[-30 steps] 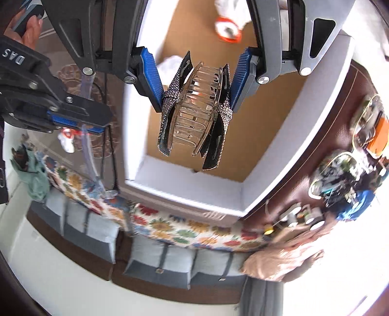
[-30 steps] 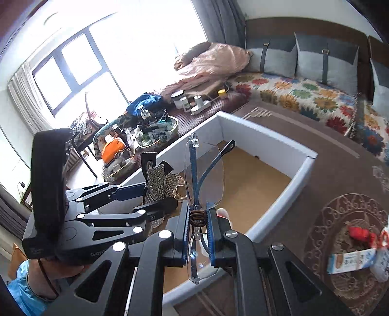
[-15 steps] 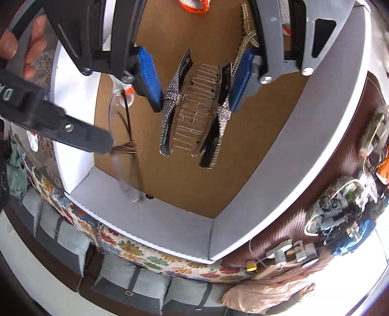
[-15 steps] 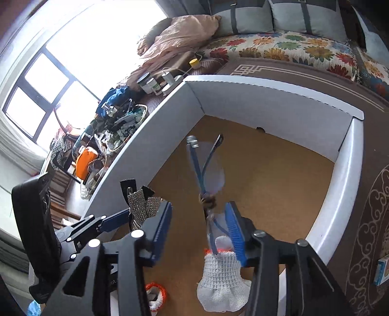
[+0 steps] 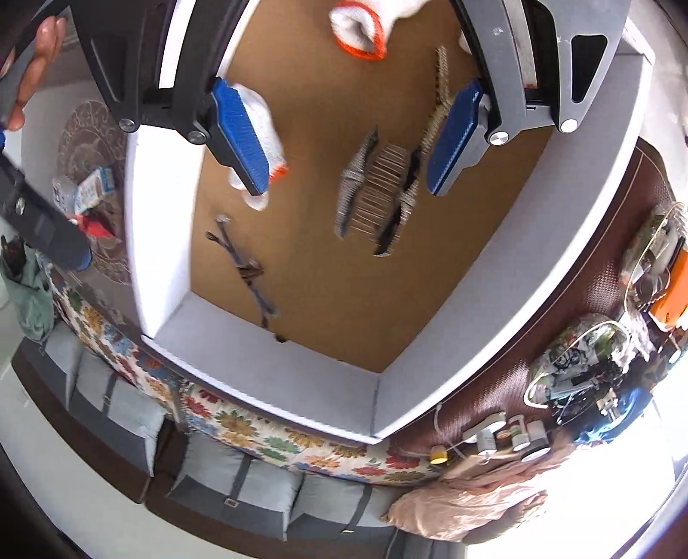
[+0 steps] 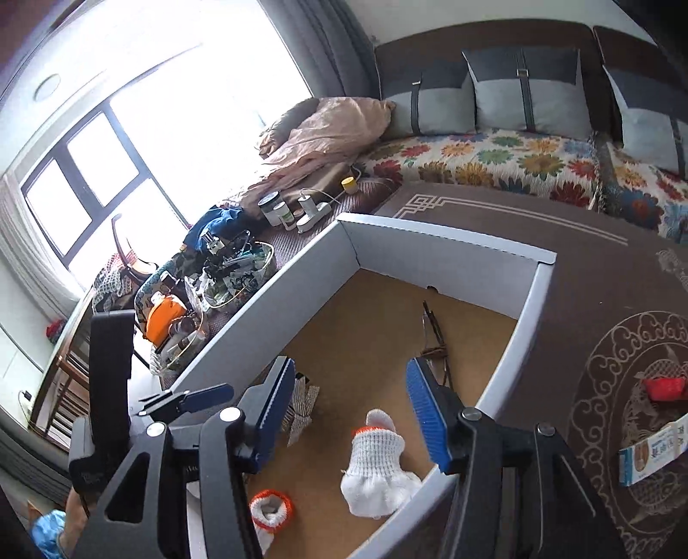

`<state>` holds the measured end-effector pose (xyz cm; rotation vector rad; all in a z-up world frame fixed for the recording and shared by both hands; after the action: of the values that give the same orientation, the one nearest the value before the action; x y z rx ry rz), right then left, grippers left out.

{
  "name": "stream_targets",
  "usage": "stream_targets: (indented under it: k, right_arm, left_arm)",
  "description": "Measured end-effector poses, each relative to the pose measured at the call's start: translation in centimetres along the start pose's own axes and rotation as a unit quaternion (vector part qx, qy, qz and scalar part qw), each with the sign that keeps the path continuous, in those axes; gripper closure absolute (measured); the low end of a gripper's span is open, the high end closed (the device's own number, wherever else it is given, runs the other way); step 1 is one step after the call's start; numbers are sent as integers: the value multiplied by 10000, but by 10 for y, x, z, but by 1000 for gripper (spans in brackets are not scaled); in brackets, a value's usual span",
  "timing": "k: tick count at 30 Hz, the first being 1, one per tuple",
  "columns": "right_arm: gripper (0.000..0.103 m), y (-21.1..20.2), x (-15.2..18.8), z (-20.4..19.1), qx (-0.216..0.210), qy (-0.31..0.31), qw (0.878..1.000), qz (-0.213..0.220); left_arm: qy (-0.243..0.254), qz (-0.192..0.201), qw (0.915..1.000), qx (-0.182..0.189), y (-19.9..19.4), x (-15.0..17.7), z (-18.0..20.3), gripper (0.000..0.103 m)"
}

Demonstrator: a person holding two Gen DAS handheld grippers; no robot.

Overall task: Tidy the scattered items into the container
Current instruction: 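Open both tools to drop the claw clip and eyeglasses into the box, then move both open tools back over the table items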

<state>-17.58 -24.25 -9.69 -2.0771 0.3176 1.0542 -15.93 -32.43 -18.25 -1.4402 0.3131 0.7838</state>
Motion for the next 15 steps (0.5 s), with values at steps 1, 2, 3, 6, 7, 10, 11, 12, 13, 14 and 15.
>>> stream_targets:
  k: [1,2,3,6,7,10,11,12,13,14,15]
  right_arm:
    - [48,-14,5,1,64,-75,9999,116]
    - [48,-28,11,3,134,-151,9995,239]
    - [48,-41,17,8,210,-155,9990,374]
    - [48,-77,37,26,378,-65,9972,648]
    - [48,-85,45,33,388,27,9972,634]
    - [48,-107,78,58,232,452,9980,373]
    - [48,-119,86,69,288,569,9972,394]
    - [48,-130,95,79,350,687,9961,419]
    - [48,-142,104,90,412,805,9949,444]
    - [48,-155,113,100,402,970,9933,484]
    - [48,-169,121,111,439,1116,9912,560]
  left_arm:
    - [37,31,10000,59,-6,1,7,29]
    - [96,51,9998,136,-11,3,16,29]
    - [218,43,9994,263,-16,7,31,29]
    - [581,17,9962,643,-31,19,77,28]
    - [702,8,9946,770,-37,24,92,28]
    - [1063,-17,9877,1147,-52,36,137,28]
    - [1183,-26,9848,1273,-58,40,152,28]
    - [1302,-34,9816,1398,-63,45,167,28]
    - [1421,-43,9781,1522,-69,49,182,28]
    - [1540,-70,9743,1643,-72,55,198,28]
    - [1661,-152,9703,1754,-71,67,214,28]
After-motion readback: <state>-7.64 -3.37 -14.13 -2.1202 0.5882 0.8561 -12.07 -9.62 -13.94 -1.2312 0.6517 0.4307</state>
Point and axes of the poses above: each gripper's, at about its wrist camera, not at the fingertips, and y roughly the way its jaws point, z to its right, x to its underside, the point moved 8 cm from there along y, roughly the way its jaws point, and after that the axes turned 10 degrees about z, right-handed, at the moved point
